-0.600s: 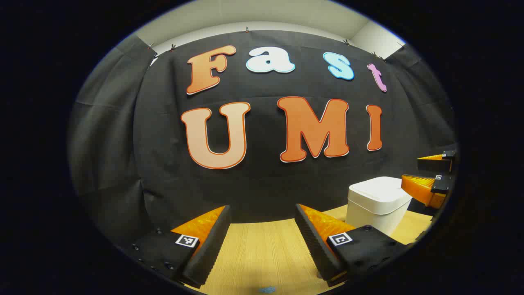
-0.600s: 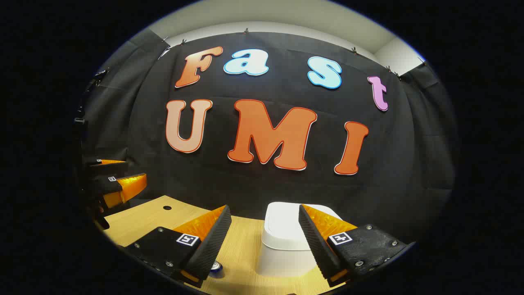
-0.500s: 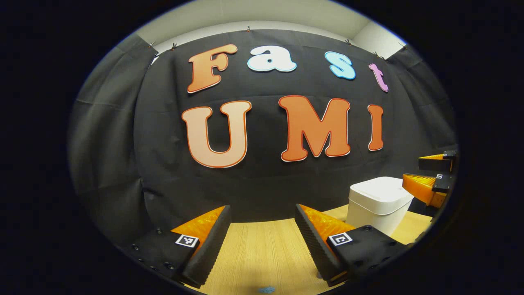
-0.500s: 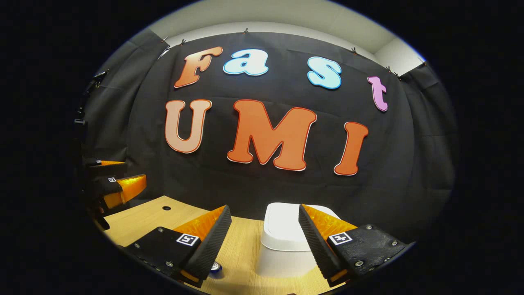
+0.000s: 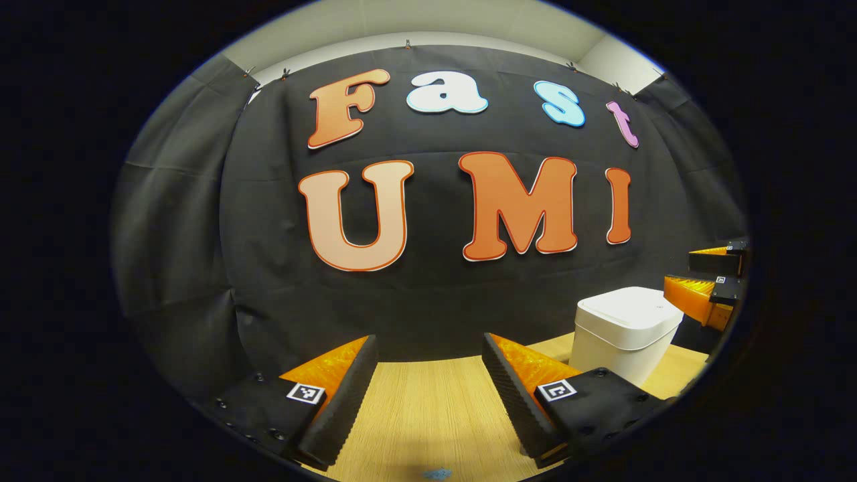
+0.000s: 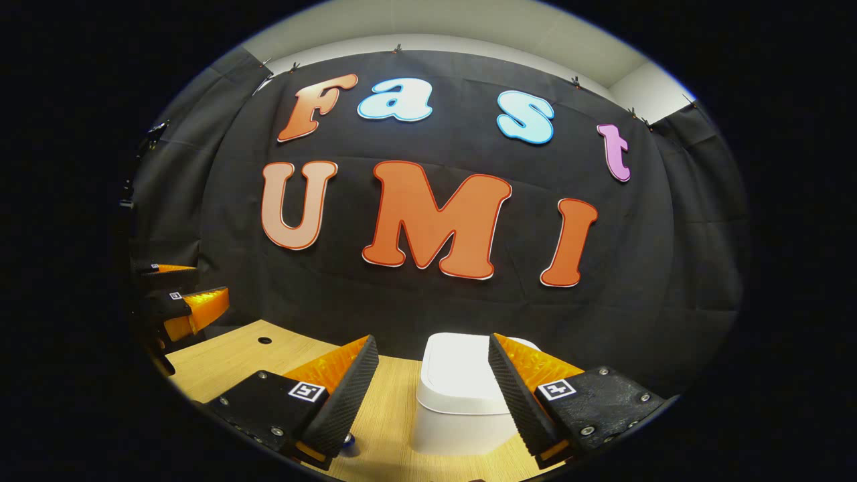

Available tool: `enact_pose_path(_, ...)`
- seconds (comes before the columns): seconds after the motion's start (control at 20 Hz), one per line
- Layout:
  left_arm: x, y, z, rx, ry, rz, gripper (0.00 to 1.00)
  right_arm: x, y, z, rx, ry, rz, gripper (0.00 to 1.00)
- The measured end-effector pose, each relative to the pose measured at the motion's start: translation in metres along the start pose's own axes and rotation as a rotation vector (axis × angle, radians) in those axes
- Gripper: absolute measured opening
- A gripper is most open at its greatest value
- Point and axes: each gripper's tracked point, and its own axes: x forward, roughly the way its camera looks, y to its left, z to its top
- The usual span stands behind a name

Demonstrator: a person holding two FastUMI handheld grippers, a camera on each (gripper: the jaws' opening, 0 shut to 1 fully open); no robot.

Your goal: Press the lid of the desktop garbage bin to open it, pick up the crumpled paper on the desktop and throw it into the bin, then pick up the pop can on the desktop and drop it into the bin, and finally close the garbage bin lid.

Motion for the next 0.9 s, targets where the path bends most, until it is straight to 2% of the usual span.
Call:
enact_pose_path(0.35, 0.001, -0.003, -0.002, 0.011, 0.004, -0.004, 0.99, 0.003, -0.009, 0.001, -0.015, 0.01, -0.016, 0.99)
enact_pose_path(0.55, 0.0, -0.002, -0.01, 0.014, 0.019, -0.003, 1.0, 0.012, -0.028, 0.001, -0.026, 0.031, -0.057, 0.98)
enact_pose_path(0.8, 0.003, 0.001, -0.015, 0.013, 0.027, 0.008, 1.0, 0.025, -0.046, 0.002, -0.043, 0.056, -0.081, 0.92)
enact_pose_path(0.9, 0.001, 0.006, -0.017, 0.011, 0.032, 0.018, 1.0, 0.029, -0.051, 0.001, -0.061, 0.073, -0.083, 0.85)
